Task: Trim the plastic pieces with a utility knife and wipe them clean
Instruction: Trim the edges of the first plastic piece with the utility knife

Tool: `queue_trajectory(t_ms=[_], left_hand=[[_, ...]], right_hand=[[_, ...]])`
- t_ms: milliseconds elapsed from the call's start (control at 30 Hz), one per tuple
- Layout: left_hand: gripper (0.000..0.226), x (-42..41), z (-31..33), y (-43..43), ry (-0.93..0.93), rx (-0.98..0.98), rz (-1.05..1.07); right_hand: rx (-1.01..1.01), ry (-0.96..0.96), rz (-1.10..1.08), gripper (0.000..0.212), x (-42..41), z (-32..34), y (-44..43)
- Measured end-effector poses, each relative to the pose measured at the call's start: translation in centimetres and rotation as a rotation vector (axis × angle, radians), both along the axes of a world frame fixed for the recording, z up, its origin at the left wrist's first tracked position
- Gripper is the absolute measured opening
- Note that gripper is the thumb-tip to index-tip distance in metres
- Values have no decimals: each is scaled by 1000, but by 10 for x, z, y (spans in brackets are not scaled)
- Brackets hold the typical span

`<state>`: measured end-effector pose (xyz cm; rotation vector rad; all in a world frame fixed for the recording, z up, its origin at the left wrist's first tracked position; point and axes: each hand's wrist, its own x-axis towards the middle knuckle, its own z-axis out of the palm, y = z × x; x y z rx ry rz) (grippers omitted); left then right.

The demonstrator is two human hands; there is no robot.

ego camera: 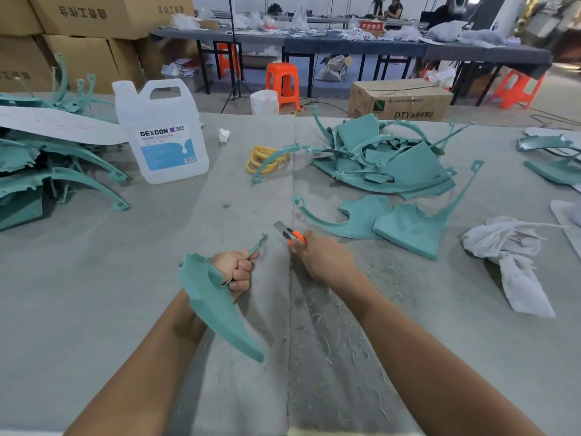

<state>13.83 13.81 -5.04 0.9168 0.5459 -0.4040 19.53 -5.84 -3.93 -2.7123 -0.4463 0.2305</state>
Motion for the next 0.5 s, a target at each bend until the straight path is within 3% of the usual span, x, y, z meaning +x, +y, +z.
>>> queue_trajectory(t_ms=[267, 500], left_hand=[[35, 3, 6, -6, 46, 113, -50], [35, 0, 11, -5, 89, 158, -91]], right_hand=[[-102, -363, 189, 30, -38, -9, -1], [-224, -502, 178, 28, -40, -14, 6]])
